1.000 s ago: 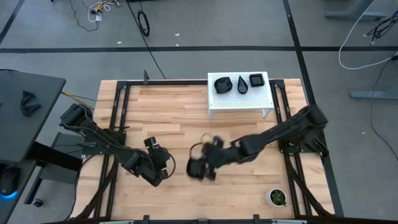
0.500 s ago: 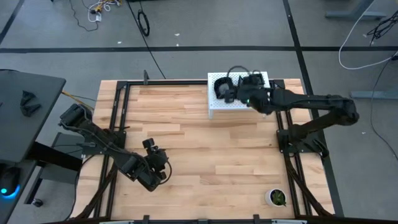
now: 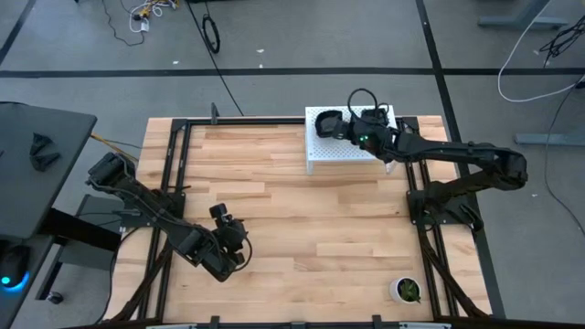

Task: Pick & Place Mini shaped plates
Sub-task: Stack the leaf shaped plate on top of the leaf shaped plates on the shelf, then return to Home Position

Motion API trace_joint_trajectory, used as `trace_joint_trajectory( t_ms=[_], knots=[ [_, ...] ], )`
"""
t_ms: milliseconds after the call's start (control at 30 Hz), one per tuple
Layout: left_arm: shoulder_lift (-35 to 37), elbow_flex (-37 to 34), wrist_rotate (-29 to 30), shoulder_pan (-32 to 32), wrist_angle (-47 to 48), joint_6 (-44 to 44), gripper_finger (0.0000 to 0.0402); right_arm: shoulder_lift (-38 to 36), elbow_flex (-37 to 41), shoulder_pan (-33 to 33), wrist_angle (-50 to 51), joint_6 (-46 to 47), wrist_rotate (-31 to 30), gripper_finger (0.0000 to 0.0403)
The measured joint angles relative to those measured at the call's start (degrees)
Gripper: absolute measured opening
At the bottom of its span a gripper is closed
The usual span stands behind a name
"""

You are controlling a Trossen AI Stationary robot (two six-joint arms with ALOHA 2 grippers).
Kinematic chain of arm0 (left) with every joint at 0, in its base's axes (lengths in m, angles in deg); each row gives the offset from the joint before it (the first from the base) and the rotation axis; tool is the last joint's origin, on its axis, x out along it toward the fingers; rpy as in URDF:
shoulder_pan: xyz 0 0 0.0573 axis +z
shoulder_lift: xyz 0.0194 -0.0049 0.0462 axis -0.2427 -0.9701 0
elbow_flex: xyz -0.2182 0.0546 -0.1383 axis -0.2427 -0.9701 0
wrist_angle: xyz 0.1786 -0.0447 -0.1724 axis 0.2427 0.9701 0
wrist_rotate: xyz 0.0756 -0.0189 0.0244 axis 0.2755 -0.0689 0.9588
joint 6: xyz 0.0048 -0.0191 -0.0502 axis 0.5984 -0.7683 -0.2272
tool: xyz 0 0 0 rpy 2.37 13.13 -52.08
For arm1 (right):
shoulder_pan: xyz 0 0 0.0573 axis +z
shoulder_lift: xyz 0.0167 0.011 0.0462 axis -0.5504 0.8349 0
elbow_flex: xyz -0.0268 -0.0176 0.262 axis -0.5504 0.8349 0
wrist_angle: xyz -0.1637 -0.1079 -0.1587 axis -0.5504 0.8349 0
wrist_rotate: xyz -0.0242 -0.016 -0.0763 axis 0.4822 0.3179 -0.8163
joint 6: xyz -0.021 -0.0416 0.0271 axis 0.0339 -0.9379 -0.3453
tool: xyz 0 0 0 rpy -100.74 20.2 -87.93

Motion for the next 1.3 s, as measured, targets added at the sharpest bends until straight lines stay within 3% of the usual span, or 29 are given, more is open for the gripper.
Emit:
trace_joint_trajectory(
  t_ms=[167, 367, 500, 667, 833, 1100, 1167, 1300],
  knots=[
    [0.0, 0.0, 0.0, 0.0, -0.02, 0.0, 0.0185, 0.0, 1.06, -1.06, -0.3, 1.66, -0.01, 0.0019],
    [0.0, 0.0, 0.0, 0.0, -0.04, 0.0, 0.0185, 0.02, 1.19, -1.77, -0.65, 1.51, -0.4, 0.0081],
    [0.0, 0.0, 0.0, 0.0, -0.06, -0.06, 0.0185, -0.15, 1.23, -1.77, -5.28, -7.91, -0.09, 0.0129],
    [0.0, 0.0, 0.0, 0.0, -0.07, -0.59, 0.0185, -2.34, 1.23, -1.0, -10.74, -20.92, 7.05, 0.0154],
    [0.0, 0.0, 0.0, 0.0, -0.08, -1.13, 0.0185, -8.97, 1.23, 5.28, -8.47, -30.25, 7.57, 0.0134],
    [0.0, 0.0, -0.02, 0.0, -1.2, -1.46, 0.0185, -19.8, 1.23, 27.62, 5.13, -39.85, 5.74, 0.0067],
    [-0.02, 0.02, -0.05, 0.01, -1.81, -1.43, 0.0185, -22.15, 1.23, 32.28, 9.68, -38.49, 4.42, 0.005],
    [-0.02, 0.04, 0.02, 0.24, -2.49, -0.49, 0.0185, -26.74, 1.32, 39.85, 20.31, -23.34, 3.94, 0.0011]
  ],
)
